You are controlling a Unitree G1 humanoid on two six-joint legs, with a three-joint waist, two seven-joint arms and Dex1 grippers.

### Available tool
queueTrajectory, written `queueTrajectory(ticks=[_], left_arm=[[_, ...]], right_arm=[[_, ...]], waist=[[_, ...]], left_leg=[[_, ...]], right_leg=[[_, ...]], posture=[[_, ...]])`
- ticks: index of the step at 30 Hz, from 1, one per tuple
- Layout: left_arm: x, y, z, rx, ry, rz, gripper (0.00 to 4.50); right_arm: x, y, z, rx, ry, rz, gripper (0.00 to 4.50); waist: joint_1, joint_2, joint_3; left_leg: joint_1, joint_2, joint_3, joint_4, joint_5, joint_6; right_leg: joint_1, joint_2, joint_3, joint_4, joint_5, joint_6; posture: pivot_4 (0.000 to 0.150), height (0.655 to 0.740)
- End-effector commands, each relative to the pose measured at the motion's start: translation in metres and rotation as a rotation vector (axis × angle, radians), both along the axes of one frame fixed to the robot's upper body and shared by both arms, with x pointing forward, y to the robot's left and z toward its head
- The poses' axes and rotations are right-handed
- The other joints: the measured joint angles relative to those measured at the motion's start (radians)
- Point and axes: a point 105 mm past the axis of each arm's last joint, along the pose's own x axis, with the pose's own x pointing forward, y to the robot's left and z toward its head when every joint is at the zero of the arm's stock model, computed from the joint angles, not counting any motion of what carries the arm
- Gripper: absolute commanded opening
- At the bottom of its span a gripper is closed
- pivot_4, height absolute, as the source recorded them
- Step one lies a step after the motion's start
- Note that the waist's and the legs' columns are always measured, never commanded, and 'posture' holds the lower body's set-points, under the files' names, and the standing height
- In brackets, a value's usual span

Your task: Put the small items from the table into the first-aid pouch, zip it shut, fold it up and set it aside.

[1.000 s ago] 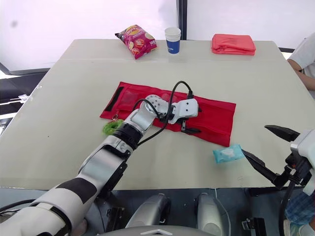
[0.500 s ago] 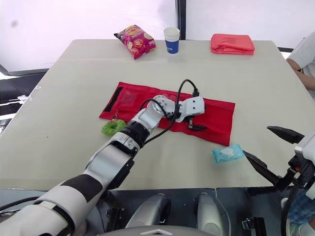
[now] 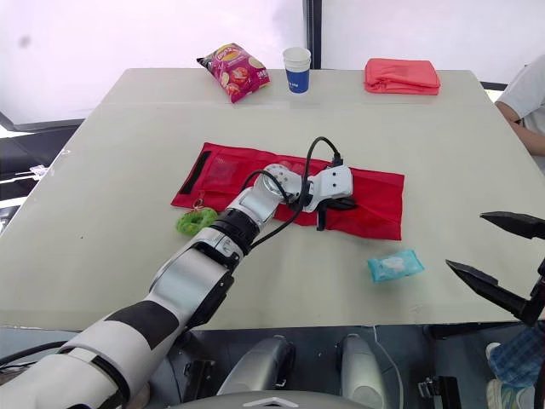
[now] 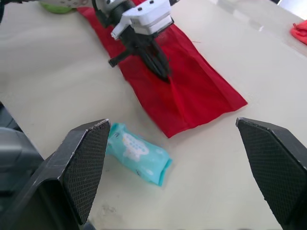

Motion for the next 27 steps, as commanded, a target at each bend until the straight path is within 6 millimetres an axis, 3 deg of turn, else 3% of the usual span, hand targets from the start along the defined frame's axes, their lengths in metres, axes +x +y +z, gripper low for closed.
queueTrajectory(ticks=[1,9,12,18,27], left_arm=[[-0.002,-0.009,0.034,-0.093,0.041,-0.029,0.06],[-0.001,-0.003,0.043,-0.115,0.107,-0.016,0.06],[-0.002,-0.003,0.041,-0.123,0.125,-0.002,0.06],[-0.008,-0.005,0.035,-0.117,0.14,-0.01,0.06],[-0.015,-0.009,0.029,-0.11,0.138,-0.02,0.06]], right_arm=[[-0.003,-0.002,0.017,-0.017,-0.04,0.028,4.5],[-0.003,0.001,0.023,-0.012,-0.036,0.075,4.5],[0.008,0.013,0.004,-0.043,0.015,0.082,4.5],[0.025,0.028,-0.056,-0.249,0.171,0.126,4.5],[0.056,0.038,-0.102,-0.47,0.235,0.315,4.5]], waist=[[0.0,0.0,0.0],[0.0,0.0,0.0],[-0.001,0.0,0.0],[-0.001,0.0,0.0],[-0.001,0.0,0.001]], left_leg=[[0.0,0.0,0.0,0.0,0.0,0.0],[0.0,0.0,0.0,0.0,0.0,-0.001],[0.0,0.0,0.0,0.0,0.001,-0.002],[-0.001,0.0,0.0,0.0,0.002,-0.004],[-0.001,0.0,-0.001,0.0,0.002,-0.004]], right_leg=[[0.0,0.0,0.0,0.0,0.0,0.0],[0.0,0.0,0.0,0.0,0.0,0.0],[0.0,0.0,0.0,0.0,0.0,0.0],[0.0,-0.001,0.0,0.0,0.0,0.0],[0.0,0.0,-0.001,-0.001,0.0,0.0]], posture=[[0.15,0.74],[0.15,0.74],[0.15,0.74],[0.15,0.74],[0.15,0.74]])
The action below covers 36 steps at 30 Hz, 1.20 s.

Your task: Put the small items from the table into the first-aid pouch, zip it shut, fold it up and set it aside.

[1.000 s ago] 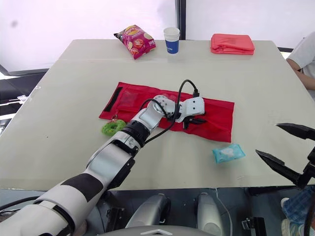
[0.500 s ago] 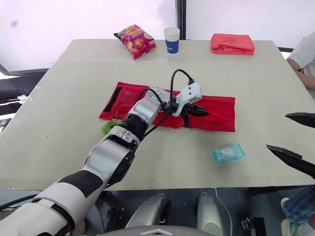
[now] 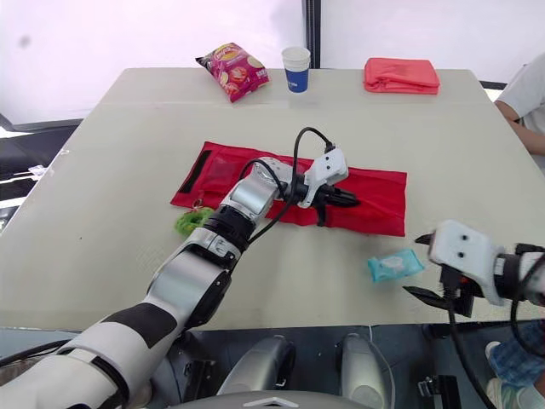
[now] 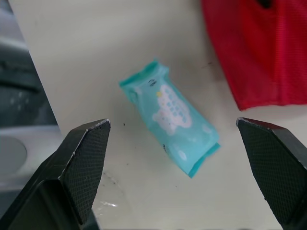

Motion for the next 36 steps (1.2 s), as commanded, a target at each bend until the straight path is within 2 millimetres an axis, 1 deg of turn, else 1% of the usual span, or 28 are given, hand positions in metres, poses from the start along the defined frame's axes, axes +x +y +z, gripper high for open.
queueTrajectory(ticks=[1,4,7,8,9,10,12,15,18,21,24,25,27,29,30,31,32,33,34,35,36], left_arm=[[-0.004,-0.008,0.012,-0.028,-0.04,-0.022,0.06],[-0.005,-0.009,0.01,-0.032,-0.045,-0.016,0.06],[-0.005,-0.01,0.009,-0.042,-0.044,-0.001,0.06],[-0.005,-0.01,0.009,-0.046,-0.044,0.005,0.0],[-0.005,-0.011,0.009,-0.049,-0.045,0.011,0.0],[-0.005,-0.011,0.009,-0.052,-0.045,0.015,0.0],[-0.005,-0.011,0.008,-0.054,-0.045,0.02,0.0],[-0.004,-0.012,0.007,-0.06,-0.045,0.029,0.0],[-0.003,-0.014,0.007,-0.066,-0.045,0.037,0.0],[-0.003,-0.014,0.007,-0.07,-0.043,0.041,0.0],[-0.003,-0.015,0.006,-0.072,-0.043,0.042,0.0],[-0.003,-0.016,0.006,-0.073,-0.043,0.043,0.0],[-0.003,-0.016,0.006,-0.077,-0.043,0.045,0.0],[-0.003,-0.016,0.007,-0.082,-0.042,0.047,0.0],[-0.003,-0.016,0.007,-0.083,-0.041,0.047,0.0],[-0.003,-0.016,0.007,-0.083,-0.037,0.046,0.0],[-0.004,-0.017,0.005,-0.082,-0.032,0.042,0.0],[-0.005,-0.019,0.005,-0.082,-0.028,0.038,0.0],[-0.006,-0.02,0.004,-0.081,-0.025,0.03,0.0],[-0.007,-0.021,0.004,-0.081,-0.023,0.023,0.0],[-0.008,-0.022,0.004,-0.08,-0.024,0.017,0.0]], right_arm=[[0.012,0.0,-0.012,-0.056,0.002,0.064,4.5],[0.025,0.0,-0.022,-0.084,0.01,0.087,4.5],[0.029,-0.001,-0.028,-0.114,0.039,0.122,4.5],[0.029,-0.001,-0.03,-0.124,0.051,0.133,4.24],[0.029,-0.003,-0.031,-0.133,0.063,0.138,4.24],[0.029,-0.003,-0.032,-0.131,0.073,0.138,3.82],[0.03,-0.002,-0.029,-0.101,0.068,0.116,3.49],[0.033,-0.001,-0.02,-0.05,0.033,0.048,2.11],[0.023,-0.003,-0.023,-0.036,0.076,-0.05,2.11],[0.01,0.003,-0.026,0.032,0.118,-0.123,2.11],[0.008,0.003,-0.027,0.104,0.12,-0.259,2.11],[0.008,0.003,-0.025,0.111,0.107,-0.292,2.11],[0.006,0.003,-0.015,0.165,0.08,-0.379,2.11],[-0.001,0.013,-0.002,0.285,0.083,-0.404,2.11],[-0.003,0.015,0.001,0.322,0.08,-0.424,1.69],[-0.005,0.016,0.002,0.332,0.072,-0.447,1.69],[-0.007,0.016,-0.004,0.304,0.071,-0.472,1.38],[-0.01,0.016,-0.009,0.277,0.074,-0.484,1.15],[-0.011,0.018,-0.012,0.271,0.074,-0.491,0.42],[-0.011,0.02,-0.013,0.278,0.074,-0.501,0.14],[-0.011,0.023,-0.012,0.298,0.071,-0.505,0.05]], waist=[[0.0,0.0,0.0],[0.0,0.0,0.0],[-0.001,0.001,0.0],[-0.001,0.001,0.0],[-0.001,0.001,0.0],[0.0,0.001,0.0],[0.0,0.001,0.0],[0.001,0.001,0.0],[0.002,0.001,0.0],[0.004,0.001,0.0],[0.003,0.001,0.0],[0.003,0.001,0.0],[0.004,0.001,0.0],[0.004,0.001,0.0],[0.003,0.002,0.0],[0.003,0.002,0.0],[0.003,0.001,0.0],[0.005,0.003,-0.001],[0.005,0.002,-0.001],[0.003,0.002,-0.001],[0.003,0.002,-0.001]], left_leg=[[0.0,0.0,0.0,0.0,0.0,0.0],[-0.001,0.0,0.0,0.0,0.0,0.0],[0.0,0.0,0.0,0.001,0.0,0.0],[0.0,0.0,0.0,0.001,0.0,0.0],[0.0,0.0,0.0,0.001,0.0,0.0],[0.0,0.0,0.0,0.0,0.0,0.0],[0.0,0.0,0.0,0.0,0.0,0.0],[0.0,0.0,-0.001,0.0,0.0,0.0],[-0.001,0.0,-0.001,0.0,0.0,0.0],[-0.001,0.0,-0.001,0.001,0.0,0.0],[-0.001,0.0,-0.001,0.001,0.0,0.0],[-0.001,0.0,-0.001,0.001,0.0,0.0],[-0.001,-0.001,-0.001,0.001,0.0,0.0],[-0.001,0.0,-0.002,0.001,0.0,0.0],[-0.001,0.0,-0.002,0.001,0.0,0.0],[-0.001,0.0,-0.002,0.001,0.0,0.0],[-0.001,-0.001,-0.002,0.0,0.0,0.0],[-0.001,-0.001,-0.002,0.001,0.0,0.0],[-0.001,-0.001,-0.002,0.001,0.0,0.0],[-0.001,-0.001,-0.002,0.001,0.0,0.0],[-0.001,-0.001,-0.002,0.001,0.0,0.0]], right_leg=[[0.0,0.0,0.0,0.0,0.0,0.0],[0.0,0.0,0.0,0.0,0.0,0.0],[0.0,0.0,0.001,0.0,0.0,0.0],[-0.001,0.0,0.001,0.0,0.0,0.0],[-0.001,0.0,0.001,0.0,0.0,0.0],[-0.001,0.0,0.001,0.0,0.0,0.0],[-0.001,0.0,0.001,0.0,0.0,0.0],[-0.001,0.0,0.001,0.0,0.0,0.0],[-0.001,0.0,0.001,0.0,0.0,0.0],[-0.001,0.0,0.001,0.0,0.0,0.0],[-0.001,-0.001,0.001,0.0,0.0,0.0],[-0.001,-0.001,0.001,0.001,0.0,0.0],[-0.001,-0.001,0.001,0.001,0.0,0.0],[-0.001,-0.001,0.001,0.001,0.0,0.0],[-0.001,0.0,0.0,0.0,0.0,0.0],[-0.001,-0.001,0.001,0.001,0.0,0.0],[-0.001,-0.001,0.0,0.001,0.0,0.0],[0.0,0.0,0.0,0.0,0.0,0.0],[0.0,-0.001,0.0,0.001,0.0,0.0],[0.0,-0.001,0.0,0.0,0.0,0.0],[0.0,-0.001,0.0,0.001,0.0,0.0]], posture=[[0.15,0.74],[0.15,0.74],[0.15,0.74],[0.15,0.74],[0.15,0.74],[0.15,0.74],[0.15,0.74],[0.15,0.74],[0.15,0.74],[0.15,0.74],[0.15,0.74],[0.15,0.74],[0.15,0.74],[0.15,0.74],[0.15,0.74],[0.15,0.74],[0.15,0.74],[0.15,0.74],[0.15,0.74],[0.15,0.74],[0.15,0.74]])
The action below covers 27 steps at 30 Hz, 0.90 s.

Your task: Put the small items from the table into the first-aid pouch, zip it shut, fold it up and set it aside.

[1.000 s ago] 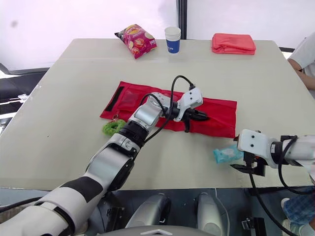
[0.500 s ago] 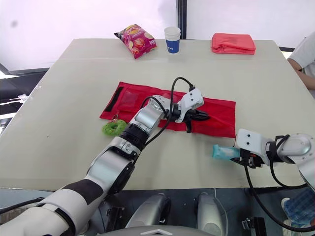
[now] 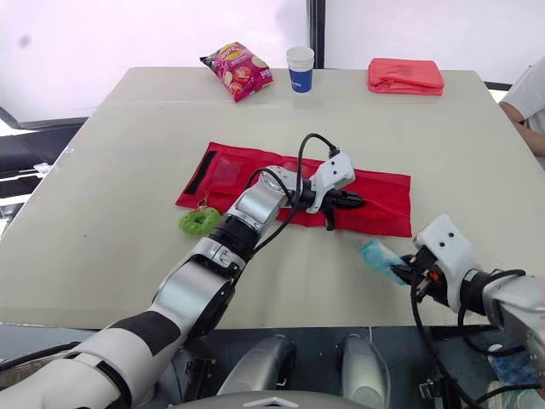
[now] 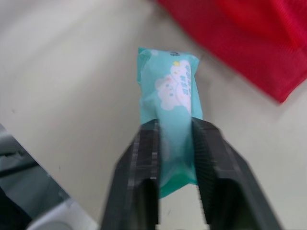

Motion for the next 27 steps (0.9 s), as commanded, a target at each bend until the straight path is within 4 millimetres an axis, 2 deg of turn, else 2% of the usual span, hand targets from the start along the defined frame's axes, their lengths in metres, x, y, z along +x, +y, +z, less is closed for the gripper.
queueTrajectory(ticks=[1,3,8,11,16,23,27], left_arm=[[-0.006,-0.011,0.009,-0.034,-0.022,-0.047,0.0],[-0.006,-0.012,0.01,-0.036,-0.024,-0.048,0.0],[-0.006,-0.014,0.015,-0.053,-0.027,-0.046,0.0],[-0.006,-0.013,0.015,-0.057,-0.024,-0.041,0.0],[-0.005,-0.014,0.019,-0.075,-0.009,-0.032,0.0],[-0.005,-0.017,0.025,-0.09,-0.013,-0.03,0.0],[-0.007,-0.022,0.03,-0.108,-0.017,-0.04,0.0]], right_arm=[[0.001,0.008,0.007,0.017,-0.052,-0.007,0.05],[0.001,0.013,0.012,0.049,-0.077,-0.008,0.05],[0.023,0.021,0.046,0.234,-0.27,-0.122,0.05],[0.034,0.021,0.055,0.273,-0.31,-0.19,0.05],[0.043,0.013,0.041,0.176,-0.26,-0.286,0.05],[0.047,0.019,0.024,0.06,-0.207,-0.295,0.05],[0.056,0.025,0.016,0.021,-0.183,-0.315,0.05]], waist=[[0.0,0.0,0.0],[-0.001,0.001,0.0],[-0.003,0.002,-0.001],[-0.003,0.002,-0.001],[-0.003,0.003,-0.001],[-0.006,0.003,-0.001],[-0.005,0.003,-0.001]], left_leg=[[0.0,0.0,0.0,0.0,0.0,0.0],[0.0,0.0,0.0,0.0,0.0,0.0],[0.001,0.0,0.0,0.0,0.0,0.0],[0.001,0.0,0.0,0.0,0.0,0.0],[0.0,0.0,0.0,0.0,0.0,0.0],[0.0,0.0,0.001,-0.001,0.0,0.0],[0.0,0.0,0.001,-0.001,0.0,0.0]], right_leg=[[0.0,0.0,0.0,0.0,0.0,0.0],[0.0,0.001,0.0,0.0,0.0,0.0],[-0.001,0.001,0.001,0.001,0.0,0.0],[-0.001,0.001,0.001,0.001,0.0,0.0],[-0.001,0.0,0.001,0.001,0.0,0.0],[-0.002,0.001,0.001,0.001,0.0,0.0],[-0.002,0.001,0.001,0.001,0.0,0.0]], posture=[[0.15,0.74],[0.15,0.74],[0.15,0.74],[0.15,0.74],[0.15,0.74],[0.15,0.74],[0.15,0.74]])
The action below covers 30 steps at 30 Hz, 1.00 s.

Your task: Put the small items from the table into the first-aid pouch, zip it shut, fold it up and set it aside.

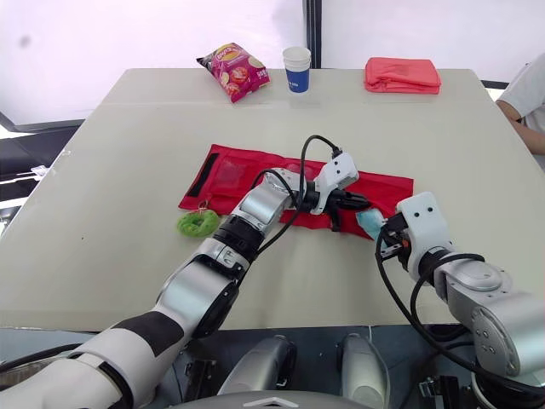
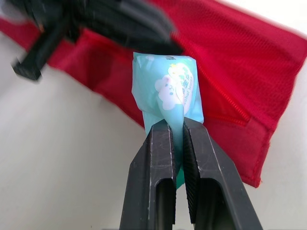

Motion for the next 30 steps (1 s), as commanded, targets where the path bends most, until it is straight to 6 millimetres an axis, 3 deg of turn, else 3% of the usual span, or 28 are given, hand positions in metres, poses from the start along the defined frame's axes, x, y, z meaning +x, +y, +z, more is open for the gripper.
queueTrajectory(ticks=[1,7,15,17,22,29,30], left_arm=[[-0.005,-0.014,0.028,-0.069,-0.063,-0.047,0.0],[-0.014,-0.017,0.026,-0.057,-0.043,-0.099,0.0],[-0.015,-0.015,0.022,-0.041,-0.026,-0.095,0.0],[-0.013,-0.014,0.021,-0.038,-0.025,-0.087,0.0],[-0.005,-0.009,0.017,-0.018,-0.033,-0.051,0.0],[0.0,-0.008,0.014,-0.01,-0.037,-0.025,0.0],[0.001,-0.009,0.014,-0.011,-0.037,-0.024,0.0]], right_arm=[[0.011,0.001,-0.002,-0.063,-0.005,-0.049,0.05],[0.042,-0.002,0.007,0.035,-0.078,-0.243,0.05],[0.07,0.032,0.015,0.248,-0.13,-0.223,0.05],[0.073,0.034,0.011,0.294,-0.123,-0.233,0.79],[0.054,0.029,0.018,0.241,-0.139,-0.11,2.74],[0.014,0.013,0.019,0.149,-0.137,0.04,2.74],[0.012,0.012,0.017,0.144,-0.127,0.046,2.53]], waist=[[0.0,0.0,0.0],[-0.003,0.0,0.0],[-0.017,0.002,0.0],[-0.024,0.002,0.0],[-0.023,0.003,0.0],[-0.025,0.004,0.0],[-0.026,0.004,0.0]], left_leg=[[0.0,0.0,0.0,0.0,0.0,0.0],[0.0,0.0,0.001,0.0,0.0,0.0],[0.0,0.0,0.002,-0.001,0.0,0.0],[0.0,0.0,0.001,-0.002,0.0,0.0],[0.0,0.0,0.002,-0.003,0.0,-0.001],[-0.001,0.0,0.002,-0.004,0.0,0.0],[-0.001,0.0,0.002,-0.004,0.0,0.0]], right_leg=[[0.0,0.0,0.0,0.0,0.0,0.0],[-0.001,0.0,0.001,0.0,0.0,0.0],[-0.002,0.0,0.002,0.001,0.0,0.0],[-0.003,0.001,0.002,0.001,0.0,0.0],[-0.004,0.001,0.003,0.002,0.0,0.0],[-0.004,0.001,0.003,0.001,0.0,0.0],[-0.004,0.001,0.003,0.001,0.0,0.0]], posture=[[0.15,0.74],[0.15,0.74],[0.15,0.74],[0.15,0.74],[0.15,0.74],[0.15,0.74],[0.15,0.74]])
